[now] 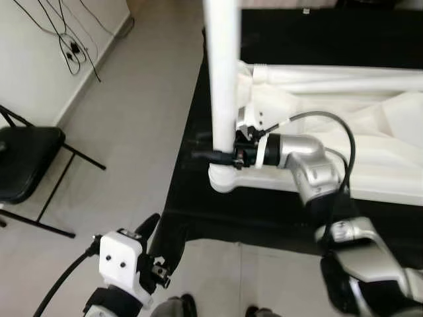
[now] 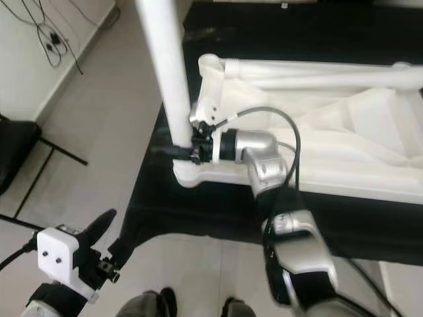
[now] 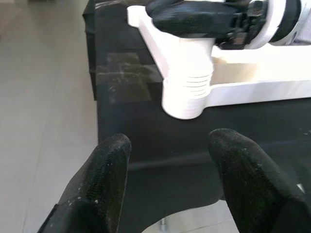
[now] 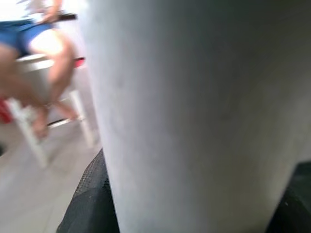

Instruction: Building children table

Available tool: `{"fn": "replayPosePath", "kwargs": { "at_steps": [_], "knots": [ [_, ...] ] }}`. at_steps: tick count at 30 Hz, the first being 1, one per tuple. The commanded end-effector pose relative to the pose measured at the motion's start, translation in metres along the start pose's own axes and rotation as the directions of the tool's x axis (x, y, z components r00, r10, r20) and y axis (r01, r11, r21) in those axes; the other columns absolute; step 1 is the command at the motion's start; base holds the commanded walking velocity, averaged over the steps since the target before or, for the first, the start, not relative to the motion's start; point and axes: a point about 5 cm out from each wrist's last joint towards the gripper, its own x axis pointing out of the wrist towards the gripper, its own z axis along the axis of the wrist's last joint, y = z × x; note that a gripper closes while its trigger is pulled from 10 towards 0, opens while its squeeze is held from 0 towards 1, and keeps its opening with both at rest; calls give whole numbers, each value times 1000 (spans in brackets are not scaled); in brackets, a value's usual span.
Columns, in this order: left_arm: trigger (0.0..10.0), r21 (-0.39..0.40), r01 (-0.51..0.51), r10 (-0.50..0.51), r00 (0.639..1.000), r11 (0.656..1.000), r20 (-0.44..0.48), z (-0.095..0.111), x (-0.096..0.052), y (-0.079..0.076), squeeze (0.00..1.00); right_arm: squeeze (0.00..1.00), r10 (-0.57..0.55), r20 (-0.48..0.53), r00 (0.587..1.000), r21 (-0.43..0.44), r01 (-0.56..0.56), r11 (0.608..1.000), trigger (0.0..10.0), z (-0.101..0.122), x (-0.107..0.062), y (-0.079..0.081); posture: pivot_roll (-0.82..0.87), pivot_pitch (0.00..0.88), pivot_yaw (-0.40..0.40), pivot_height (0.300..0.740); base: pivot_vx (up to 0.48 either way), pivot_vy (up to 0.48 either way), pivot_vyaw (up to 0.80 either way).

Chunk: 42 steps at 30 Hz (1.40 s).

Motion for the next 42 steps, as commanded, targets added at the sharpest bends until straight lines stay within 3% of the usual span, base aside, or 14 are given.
{"fn": "replayPosePath", "kwargs": {
  "at_steps": [1, 3, 4, 8, 16, 17, 21, 22, 27, 32, 33, 34, 35, 42],
  "knots": [
    [10000, 7, -14, 14, 1000, 1000, -13, -3, -2, 1, 0, 0, -191, -113, 975, 88, 202, 975, 0, -32, -4, 7, 125, 244, 15, 740, 0, 0, 0],
    [10000, 7, -14, 14, 1000, 1000, -12, -3, -2, 1, 0, 0, -291, -136, 947, 73, 302, 950, 0, -38, -4, 13, 125, 244, 15, 740, 0, 0, 0],
    [10000, 9, -15, 15, 1000, 1000, -12, -3, -2, 2, 0, 0, -501, -204, 841, 99, 527, 844, 0, -50, -8, 32, 122, 244, 23, 740, 0, 0, 0],
    [10000, 14, -14, 14, 1000, 1000, -13, -4, 0, 6, 0, 0, -628, -243, 739, 91, 663, 743, 0, -56, -12, 79, 98, 226, 39, 740, 0, 0, 0],
    [10000, 22, -10, 10, 1000, 1000, -10, -9, 7, 11, 0, 0, -616, -195, 763, 83, 639, 765, 0, -53, 12, 89, 98, 191, 46, 740, 0, 0, 0],
    [10000, 22, -12, 12, 1000, 1000, -9, -9, 7, 12, 0, 0, -604, -187, 775, 85, 625, 776, 10000, -50, 14, 88, 95, 188, 46, 740, 0, 0, 0],
    [10000, 22, -16, 16, 1000, 1000, -8, -10, 8, 13, 0, 0, -554, -138, 821, 117, 569, 814, 10000, -41, 18, 85, 88, 186, 45, 740, 0, 0, 0],
    [10000, 21, -16, 16, 1000, 1000, -7, -10, 8, 13, 0, 1000, -546, -125, 828, 148, 560, 815, 10000, -36, 17, 82, 87, 185, 42, 740, 0, 0, 0],
    [10000, 21, -16, 16, 1000, 1000, -2, -10, 9, 12, 0, 1000, -386, -23, 922, 239, 380, 893, 10000, -10, 20, 78, 79, 185, 35, 740, 0, 0, 0],
    [10000, 21, -19, 19, 1000, 1000, 1, -10, 10, 12, 0, 1000, -245, 53, 968, 193, 231, 954, 10000, 4, 19, 70, 77, 186, 32, 740, 0, 0, 0],
    [10000, 21, -20, 20, 1000, 1000, 2, -10, 10, 12, 0, 573, -123, 73, 990, 153, 111, 982, 10000, 8, 17, 66, 79, 188, 32, 740, 0, 0, 0],
    [10000, 21, -20, 20, 1000, 1000, 2, -10, 10, 12, 0, 573, -123, 73, 990, 153, 111, 982, 10000, 8, 17, 66, 79, 188, 32, 740, 0, 0, 0],
    [10000, 21, -21, 21, 1000, 1000, 4, -10, 10, 12, 0, 0, -4, 65, 998, 99, -2, 995, 10000, 10, 15, 61, 79, 190, 34, 740, 0, 0, 0],
    [10000, 18, -21, 20, 1000, 1000, 3, -10, 9, 10, 0, 0, 179, 36, 983, 63, -181, 981, 10000, 10, 17, 36, 93, 199, 31, 740, 0, 0, 0]
  ]
}}
